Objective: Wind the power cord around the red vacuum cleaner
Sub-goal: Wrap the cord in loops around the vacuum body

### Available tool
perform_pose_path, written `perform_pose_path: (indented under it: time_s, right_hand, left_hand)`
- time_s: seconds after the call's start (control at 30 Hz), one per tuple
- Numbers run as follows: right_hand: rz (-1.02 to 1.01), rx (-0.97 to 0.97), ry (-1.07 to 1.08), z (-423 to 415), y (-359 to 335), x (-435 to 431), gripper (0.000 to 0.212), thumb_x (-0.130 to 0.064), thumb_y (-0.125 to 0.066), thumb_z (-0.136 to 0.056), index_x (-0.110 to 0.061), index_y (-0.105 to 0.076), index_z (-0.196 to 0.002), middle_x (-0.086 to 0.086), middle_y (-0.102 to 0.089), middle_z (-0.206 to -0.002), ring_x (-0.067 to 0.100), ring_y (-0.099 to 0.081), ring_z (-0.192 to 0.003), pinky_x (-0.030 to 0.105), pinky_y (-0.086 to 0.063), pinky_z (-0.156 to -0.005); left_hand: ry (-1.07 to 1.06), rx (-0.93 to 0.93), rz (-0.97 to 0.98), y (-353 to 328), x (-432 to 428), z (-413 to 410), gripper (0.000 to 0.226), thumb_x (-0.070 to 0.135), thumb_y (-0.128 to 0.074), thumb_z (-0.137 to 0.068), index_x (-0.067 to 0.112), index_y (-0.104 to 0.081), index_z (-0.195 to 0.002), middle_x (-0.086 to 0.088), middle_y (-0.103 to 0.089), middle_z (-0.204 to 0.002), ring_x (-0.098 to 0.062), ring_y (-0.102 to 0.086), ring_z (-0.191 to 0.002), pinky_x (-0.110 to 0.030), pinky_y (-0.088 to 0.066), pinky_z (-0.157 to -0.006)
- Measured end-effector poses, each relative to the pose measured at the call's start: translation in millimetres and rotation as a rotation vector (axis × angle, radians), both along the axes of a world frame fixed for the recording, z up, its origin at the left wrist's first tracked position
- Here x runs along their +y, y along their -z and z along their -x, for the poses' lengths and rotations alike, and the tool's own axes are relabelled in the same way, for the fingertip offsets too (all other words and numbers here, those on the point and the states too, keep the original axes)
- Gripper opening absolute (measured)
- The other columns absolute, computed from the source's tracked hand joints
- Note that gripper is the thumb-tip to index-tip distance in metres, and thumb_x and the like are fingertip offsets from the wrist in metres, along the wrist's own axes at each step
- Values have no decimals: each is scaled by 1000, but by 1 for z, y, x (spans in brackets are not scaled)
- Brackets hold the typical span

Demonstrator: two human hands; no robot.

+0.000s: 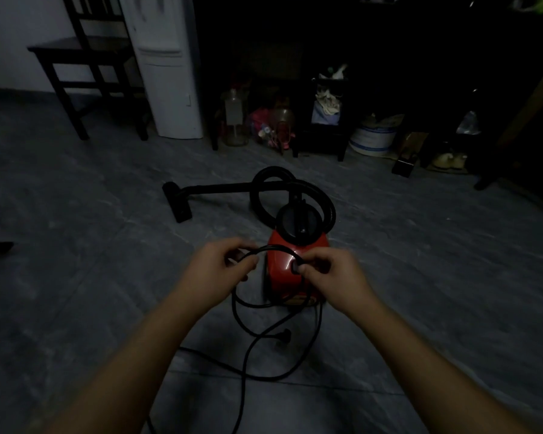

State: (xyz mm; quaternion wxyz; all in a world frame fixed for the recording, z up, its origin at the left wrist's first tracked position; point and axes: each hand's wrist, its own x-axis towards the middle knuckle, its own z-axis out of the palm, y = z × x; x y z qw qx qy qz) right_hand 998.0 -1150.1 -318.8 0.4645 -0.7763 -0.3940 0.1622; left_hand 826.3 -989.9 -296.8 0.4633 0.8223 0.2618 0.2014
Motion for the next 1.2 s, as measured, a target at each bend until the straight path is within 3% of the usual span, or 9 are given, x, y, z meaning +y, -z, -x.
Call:
perform_pose_path:
  time_s: [0.1,0.23,0.37,0.63,0.8,1.0,1.2]
  right_hand:
    - [-6,1,7,0,-1,0,14,-11,-75,-86,-10,-77,-100,-3,-75,-94,6,-69,-88,5,-48,-73]
    - [-17,-1,4,0,-2,0,15,-12,-75,-86,-13,-77,-100,-6,-75,-95,3,-69,-90,6,-49,-76]
    - [-20,-9,-4,0,-2,-1,16,-15,-76,-85,-18,-77,-101,-13,-73,-96,-9,-65,-89,2,-46,-77]
    - [44,-99,-93,9,-6,1,15,-15,-74,-86,-19,-78,-100,-11,-74,-94,-3,-66,-88,2,-46,-76]
    - [-11,-32,-66,10,-9,3,11,-13,-77,-83,-22,-77,-90,-14,-72,-83,-7,-65,-80,6,-48,-71]
    - [-52,-27,-34,6,-9,1,8,-19,-76,-85,-26,-76,-89,-15,-74,-87,-2,-67,-85,12,-51,-74]
    - [-46,-17,-19,1,-7,-4,12,-14,-69,-90,-22,-75,-96,-11,-74,-90,1,-68,-88,17,-54,-79]
  left_hand:
    - [-6,-30,29,-2,1,0,9,17,-67,-92,23,-72,-97,0,-74,-83,-13,-73,-70,-21,-55,-61]
    - [-11,-33,25,-3,2,1,7,11,-69,-90,16,-73,-93,-1,-74,-83,-14,-73,-73,-26,-58,-70]
    - [3,-37,-7,-3,4,2,9,11,-74,-86,20,-74,-88,5,-74,-78,-4,-70,-74,-14,-54,-70]
    - [37,43,-155,2,1,0,17,22,-77,-83,33,-71,-94,15,-72,-87,8,-66,-84,-6,-50,-72]
    - [10,86,-264,1,3,2,9,24,-74,-85,32,-73,-89,16,-72,-84,4,-66,-80,-18,-53,-72]
    - [-72,21,-242,-1,-1,-1,7,22,-78,-82,27,-77,-87,17,-71,-79,-1,-67,-75,-25,-56,-71]
    - [-140,-60,-237,-4,2,1,8,18,-77,-83,20,-79,-91,16,-71,-82,2,-67,-76,-18,-54,-71]
